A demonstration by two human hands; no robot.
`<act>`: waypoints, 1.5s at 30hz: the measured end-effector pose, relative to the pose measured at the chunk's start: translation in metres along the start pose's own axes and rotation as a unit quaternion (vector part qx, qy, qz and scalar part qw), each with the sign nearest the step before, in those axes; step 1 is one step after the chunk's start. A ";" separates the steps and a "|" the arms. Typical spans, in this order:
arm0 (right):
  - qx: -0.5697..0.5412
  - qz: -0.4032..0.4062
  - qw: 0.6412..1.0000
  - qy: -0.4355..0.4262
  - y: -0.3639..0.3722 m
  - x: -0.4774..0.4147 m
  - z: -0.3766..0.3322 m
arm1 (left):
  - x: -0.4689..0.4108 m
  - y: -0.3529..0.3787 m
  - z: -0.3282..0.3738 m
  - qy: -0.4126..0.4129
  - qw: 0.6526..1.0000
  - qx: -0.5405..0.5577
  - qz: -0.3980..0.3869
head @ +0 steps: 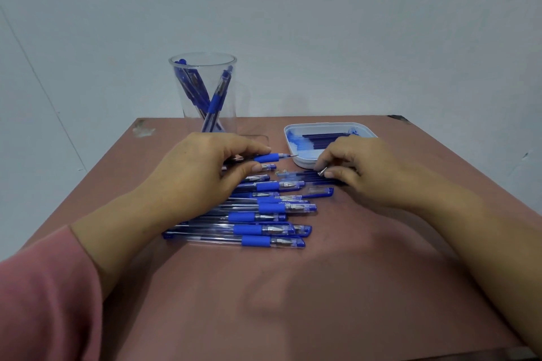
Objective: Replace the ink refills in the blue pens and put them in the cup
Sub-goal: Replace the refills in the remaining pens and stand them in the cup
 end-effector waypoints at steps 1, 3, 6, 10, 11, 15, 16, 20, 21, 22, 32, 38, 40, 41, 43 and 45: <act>0.016 -0.012 1.000 -0.008 0.000 0.000 -0.001 | 0.000 0.000 0.001 0.001 1.000 -0.002 -0.003; 0.037 -0.027 0.999 -0.021 0.001 0.000 -0.003 | 0.000 0.001 0.002 0.002 1.000 -0.003 -0.006; 0.066 -0.044 0.996 -0.038 0.003 0.000 -0.007 | 0.001 0.000 0.002 0.001 1.000 0.000 -0.009; 0.070 -0.066 0.995 -0.039 0.006 0.000 -0.010 | 0.001 0.001 0.003 0.001 1.000 0.008 -0.016; 0.065 -0.066 0.995 -0.037 0.006 0.000 -0.010 | 0.001 0.002 0.004 0.001 1.000 0.009 -0.018; 0.049 -0.050 0.997 -0.028 0.003 0.002 -0.009 | 0.002 0.001 0.004 0.001 1.000 0.012 -0.021; 0.047 -0.046 0.998 -0.023 0.002 0.002 -0.009 | 0.002 0.001 0.004 0.000 1.000 0.013 -0.020; 0.014 -0.015 1.000 -0.020 -0.007 0.008 -0.007 | 0.001 0.001 0.005 0.000 1.000 0.011 -0.021; 0.004 -0.016 1.000 -0.015 -0.010 0.010 -0.006 | 0.001 0.001 0.005 0.000 1.000 0.011 -0.022; -0.003 -0.025 1.000 -0.008 -0.012 0.012 -0.007 | 0.001 0.001 0.005 0.000 1.000 0.011 -0.022; 0.005 -0.084 0.996 -0.008 -0.003 0.012 -0.005 | 0.001 0.001 0.006 0.009 1.000 0.010 -0.019; -0.010 0.116 0.988 -0.105 -0.015 0.013 -0.018 | 0.002 0.001 0.008 0.018 1.000 0.013 -0.015; -0.017 0.147 0.980 -0.134 -0.011 0.012 -0.026 | 0.002 0.002 0.011 0.028 0.999 0.018 -0.013; -0.024 0.149 0.978 -0.143 -0.007 0.010 -0.029 | 0.003 0.002 0.012 0.034 0.999 0.024 -0.010; -0.032 0.140 0.978 -0.152 0.000 0.006 -0.032 | 0.003 0.002 0.013 0.041 0.998 0.037 -0.006; -0.040 0.127 0.981 -0.145 0.000 0.006 -0.029 | 0.003 0.003 0.011 0.036 0.999 0.038 -0.007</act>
Point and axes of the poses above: each hand's wrist, its own x-axis away from the middle knuckle, its own y-axis out of the palm, z = x × y, the point moved 3 cm from there along -x, towards the middle knuckle, and after that the axes turned 7 degrees about -z, right-handed, at the moved point
